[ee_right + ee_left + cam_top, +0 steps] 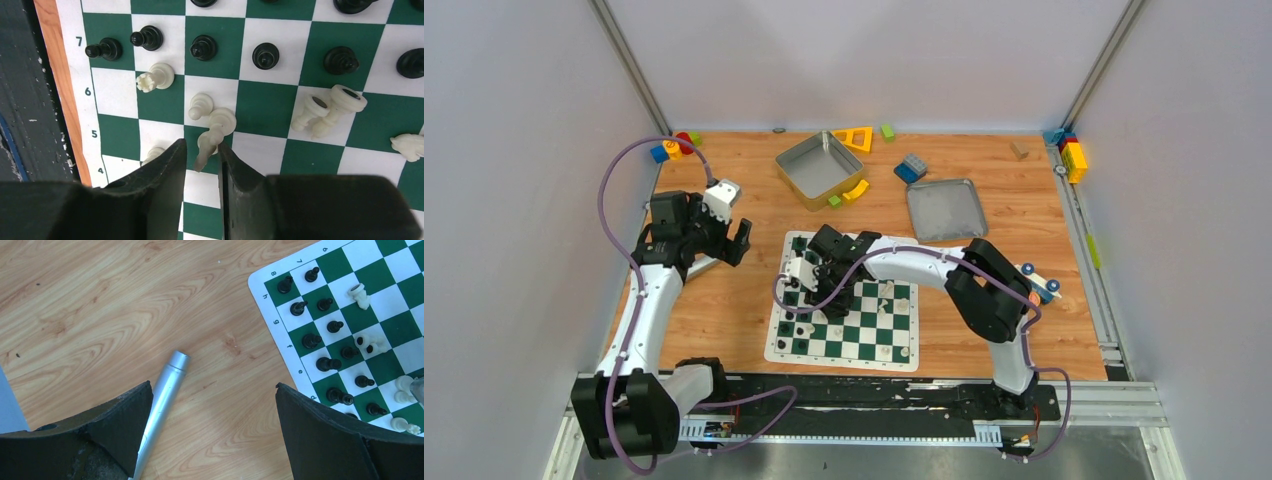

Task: Set up the chess pieces on the board
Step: Pick up the chess piece from the chessboard, then place the chess piece on the chessboard.

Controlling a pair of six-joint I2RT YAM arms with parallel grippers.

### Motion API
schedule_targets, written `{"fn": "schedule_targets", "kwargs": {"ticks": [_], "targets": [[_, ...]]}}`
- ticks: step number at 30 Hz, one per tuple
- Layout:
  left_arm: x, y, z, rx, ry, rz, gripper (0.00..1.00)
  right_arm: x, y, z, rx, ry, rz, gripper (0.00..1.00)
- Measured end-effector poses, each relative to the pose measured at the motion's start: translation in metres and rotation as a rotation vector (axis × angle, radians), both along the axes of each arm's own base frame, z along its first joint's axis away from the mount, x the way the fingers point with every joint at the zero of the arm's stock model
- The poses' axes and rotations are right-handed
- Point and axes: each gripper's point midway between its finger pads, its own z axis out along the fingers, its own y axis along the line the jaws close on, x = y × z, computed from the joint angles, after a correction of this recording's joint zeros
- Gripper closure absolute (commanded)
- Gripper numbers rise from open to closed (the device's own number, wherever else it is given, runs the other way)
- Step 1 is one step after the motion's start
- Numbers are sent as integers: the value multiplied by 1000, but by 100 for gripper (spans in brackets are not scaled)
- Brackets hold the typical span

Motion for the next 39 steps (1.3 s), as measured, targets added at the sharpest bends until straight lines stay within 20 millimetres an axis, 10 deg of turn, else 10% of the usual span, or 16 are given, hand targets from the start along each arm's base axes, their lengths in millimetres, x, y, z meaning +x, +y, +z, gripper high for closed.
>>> {"fn": "schedule_targets", "kwargs": {"ticks": [6, 15, 22, 29, 39], "targets": [[0, 0, 0, -3, -1, -1, 0, 2, -1, -2, -10, -17, 6, 98], [0, -1, 1, -8, -1, -5, 0, 12, -24, 21, -24, -74, -38, 100], [-1, -4, 1, -19, -2, -18, 0, 87, -82, 62, 18, -158, -275, 100], [-1, -5, 2, -26, -3, -26, 0, 137, -155, 49, -53, -151, -495, 100], [-1, -6, 2, -29, -3, -31, 0, 138, -171, 10, -130, -73, -524, 98]]}}
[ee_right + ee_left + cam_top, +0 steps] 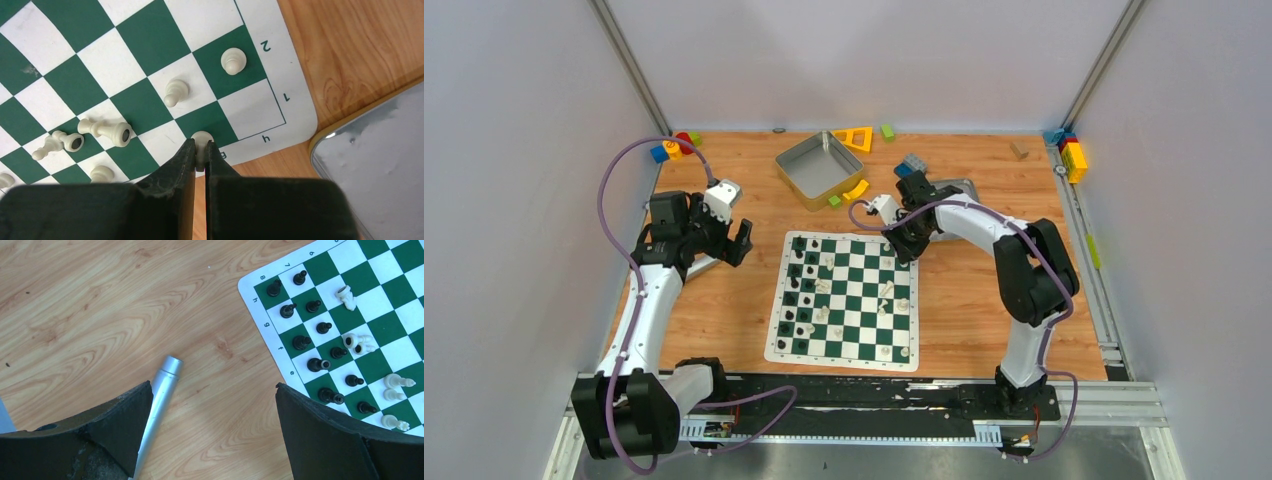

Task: Set up the chess pieces on the board
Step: Place the chess piece on the chessboard.

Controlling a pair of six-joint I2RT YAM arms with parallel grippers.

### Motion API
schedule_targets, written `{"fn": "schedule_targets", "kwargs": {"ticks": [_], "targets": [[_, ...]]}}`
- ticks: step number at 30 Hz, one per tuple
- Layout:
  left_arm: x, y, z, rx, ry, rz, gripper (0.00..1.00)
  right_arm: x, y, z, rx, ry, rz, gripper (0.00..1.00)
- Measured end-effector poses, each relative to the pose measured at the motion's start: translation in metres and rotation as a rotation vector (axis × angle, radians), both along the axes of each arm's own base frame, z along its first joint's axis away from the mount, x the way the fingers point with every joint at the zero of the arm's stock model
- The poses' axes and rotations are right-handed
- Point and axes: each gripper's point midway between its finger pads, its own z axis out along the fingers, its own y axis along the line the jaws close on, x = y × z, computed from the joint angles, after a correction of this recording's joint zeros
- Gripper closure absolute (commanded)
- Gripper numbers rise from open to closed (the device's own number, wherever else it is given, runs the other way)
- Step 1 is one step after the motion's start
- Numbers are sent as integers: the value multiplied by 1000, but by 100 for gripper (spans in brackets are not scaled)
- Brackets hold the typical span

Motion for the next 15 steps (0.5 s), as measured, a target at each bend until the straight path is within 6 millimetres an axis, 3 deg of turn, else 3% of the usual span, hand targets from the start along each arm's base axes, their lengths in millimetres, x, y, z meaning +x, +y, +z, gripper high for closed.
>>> {"fn": "schedule_targets", "kwargs": {"ticks": [7, 15], "targets": [[0, 0, 0, 1, 0, -1, 0, 0, 0, -13, -9, 17, -1, 94], [0, 0, 0, 1, 0, -1, 0, -2, 0, -17, -6, 23, -12, 56]]}}
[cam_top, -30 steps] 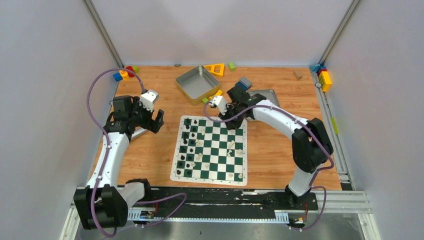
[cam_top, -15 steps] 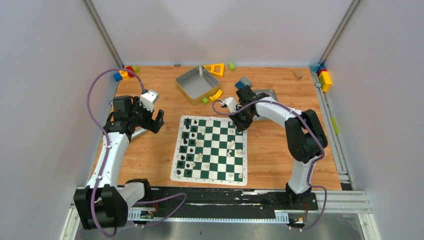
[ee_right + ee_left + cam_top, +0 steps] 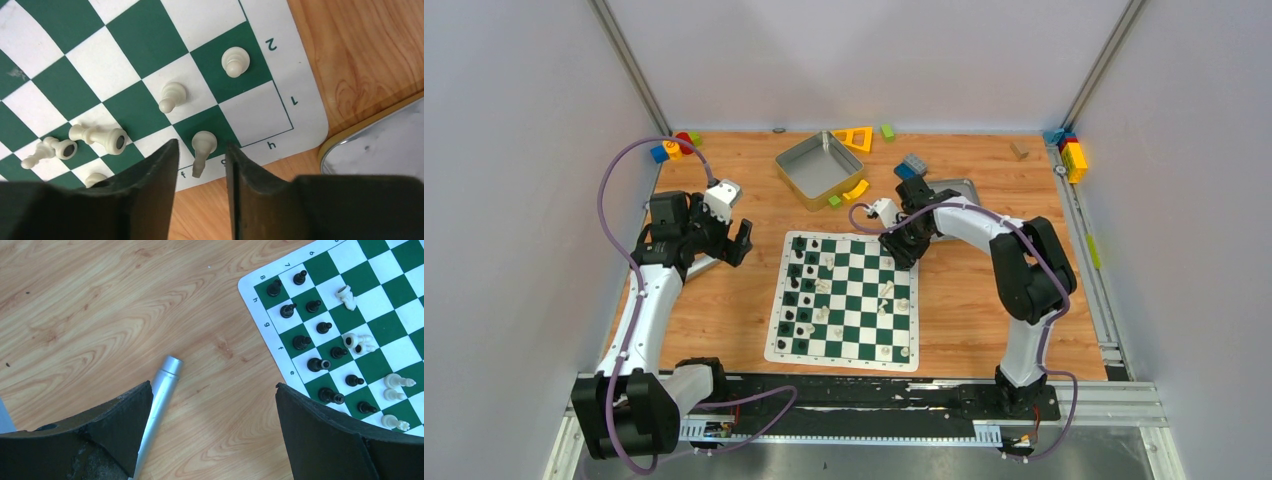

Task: Set up the chess pieces on the board
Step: Place the chess piece on the chessboard, then pick up the chess piece from the chessboard.

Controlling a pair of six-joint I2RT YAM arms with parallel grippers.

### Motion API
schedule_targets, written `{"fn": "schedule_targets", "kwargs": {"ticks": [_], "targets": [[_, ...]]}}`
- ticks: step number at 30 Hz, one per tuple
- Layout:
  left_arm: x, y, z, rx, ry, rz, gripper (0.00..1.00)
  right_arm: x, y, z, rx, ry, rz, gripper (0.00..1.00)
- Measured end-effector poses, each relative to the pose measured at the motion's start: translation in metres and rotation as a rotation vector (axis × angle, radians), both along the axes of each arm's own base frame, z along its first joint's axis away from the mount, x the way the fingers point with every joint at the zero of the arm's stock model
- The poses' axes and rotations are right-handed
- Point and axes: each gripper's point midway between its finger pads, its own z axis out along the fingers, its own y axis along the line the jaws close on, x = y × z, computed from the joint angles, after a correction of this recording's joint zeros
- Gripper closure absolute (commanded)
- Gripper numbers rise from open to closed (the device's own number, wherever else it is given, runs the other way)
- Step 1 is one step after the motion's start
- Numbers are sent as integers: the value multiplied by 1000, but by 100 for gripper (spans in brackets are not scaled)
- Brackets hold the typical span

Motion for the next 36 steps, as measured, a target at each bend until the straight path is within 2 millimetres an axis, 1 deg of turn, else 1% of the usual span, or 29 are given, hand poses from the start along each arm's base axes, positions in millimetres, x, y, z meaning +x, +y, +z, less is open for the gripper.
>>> {"fn": "schedule_targets", "kwargs": {"ticks": [2, 4, 6, 7, 9, 11, 14, 16, 18, 21, 24, 28, 31, 33, 36], "targets": [[0, 0, 0, 0, 0, 0, 0, -1, 0, 0, 1, 3, -2, 50], [0, 0, 0, 0, 0, 0, 0, -2, 3, 5, 11, -4, -1, 46], [0, 0, 0, 0, 0, 1, 0, -2, 9, 16, 30, -26, 4, 45], [0, 0, 0, 0, 0, 1, 0, -1, 16, 26, 46, -48, 17, 45], [0, 0, 0, 0, 0, 1, 0, -1, 32, 42, 80, -83, 51, 45], [0, 1, 0, 2, 0, 3, 0, -4, 60, 61, 126, -123, 109, 44], [0, 1, 0, 4, 1, 7, 0, -11, 95, 75, 172, -154, 177, 43], [0, 2, 0, 5, 1, 11, 0, -12, 119, 79, 196, -161, 208, 42], [0, 3, 0, 8, -1, 16, 0, -10, 141, 76, 215, -160, 220, 42], [0, 4, 3, 8, -8, 22, 0, -3, 162, 62, 221, -149, 210, 42], [0, 5, 6, 9, -19, 27, 0, 1, 169, 41, 198, -126, 188, 43], [-1, 6, 7, 8, -25, 32, 0, 0, 168, 19, 156, -94, 157, 46], [-1, 6, 7, 8, -25, 32, 0, -1, 166, 14, 146, -85, 141, 45], [-1, 6, 7, 8, -25, 32, 0, -4, 165, 16, 156, -89, 142, 44], [-1, 6, 7, 8, -25, 34, 0, -26, 153, 20, 165, -56, 161, 42]]}}
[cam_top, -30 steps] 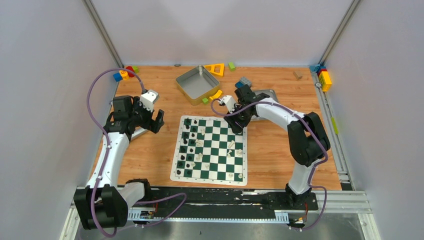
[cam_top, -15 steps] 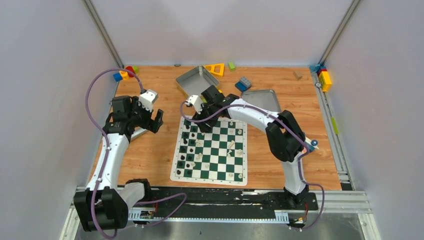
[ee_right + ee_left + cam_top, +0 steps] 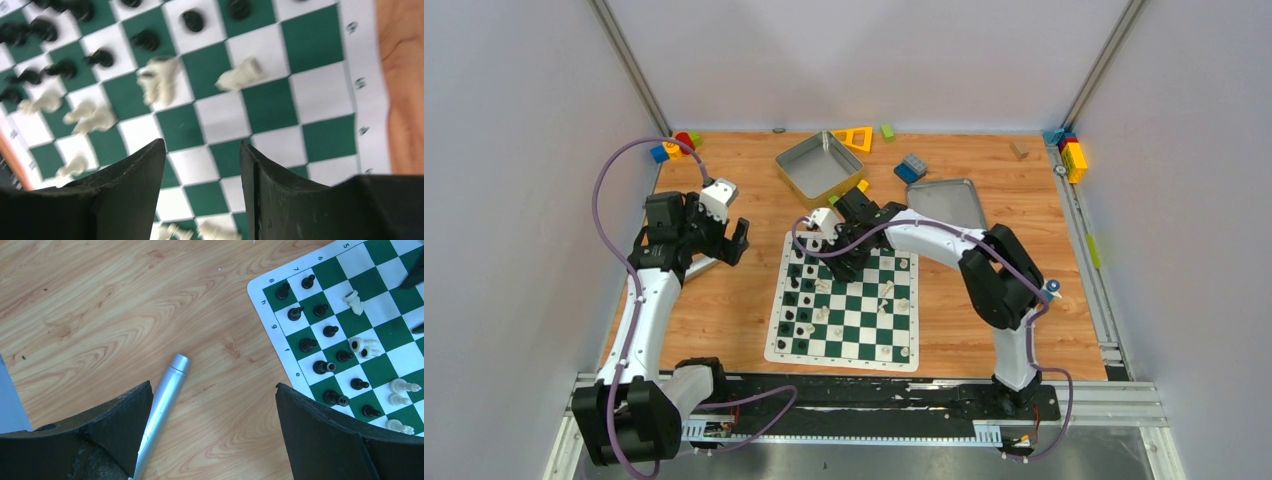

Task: Set up the chess pieces on the board
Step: Pick up the chess piece from the chessboard.

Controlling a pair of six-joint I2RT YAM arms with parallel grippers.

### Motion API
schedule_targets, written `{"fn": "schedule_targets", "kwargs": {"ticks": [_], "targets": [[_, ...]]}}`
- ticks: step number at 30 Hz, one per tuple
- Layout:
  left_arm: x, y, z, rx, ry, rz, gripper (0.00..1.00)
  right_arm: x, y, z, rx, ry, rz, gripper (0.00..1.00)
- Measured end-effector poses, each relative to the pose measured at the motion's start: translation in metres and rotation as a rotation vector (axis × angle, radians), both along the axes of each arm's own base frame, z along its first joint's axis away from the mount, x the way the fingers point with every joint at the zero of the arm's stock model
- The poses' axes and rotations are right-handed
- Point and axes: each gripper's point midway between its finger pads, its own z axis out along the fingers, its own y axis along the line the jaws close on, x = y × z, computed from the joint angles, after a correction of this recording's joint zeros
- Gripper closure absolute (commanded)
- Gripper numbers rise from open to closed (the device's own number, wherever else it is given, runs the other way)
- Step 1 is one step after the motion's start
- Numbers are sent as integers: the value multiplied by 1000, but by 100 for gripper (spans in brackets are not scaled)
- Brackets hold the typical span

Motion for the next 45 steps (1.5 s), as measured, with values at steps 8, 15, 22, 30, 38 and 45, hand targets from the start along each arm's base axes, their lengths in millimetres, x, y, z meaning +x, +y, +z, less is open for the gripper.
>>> {"fn": "schedule_targets", "kwargs": {"ticks": [8, 15, 22, 30, 38, 45], "targets": [[0, 1, 0, 1, -1, 5, 0, -80, -3, 40, 72, -6, 205, 42], [2, 2, -2, 2, 5, 6, 0, -135, 4, 24, 38, 20, 372, 41], [2, 2, -3, 4, 6, 8, 0, -139, 3, 2, -12, 40, 393, 45], [2, 2, -3, 4, 6, 8, 0, -143, 4, -10, -42, 42, 410, 58], [3, 3, -3, 6, 5, 10, 0, -148, 5, -15, -52, 47, 428, 82], [3, 3, -3, 7, 3, 11, 0, -148, 3, -15, -60, 41, 431, 100]]}}
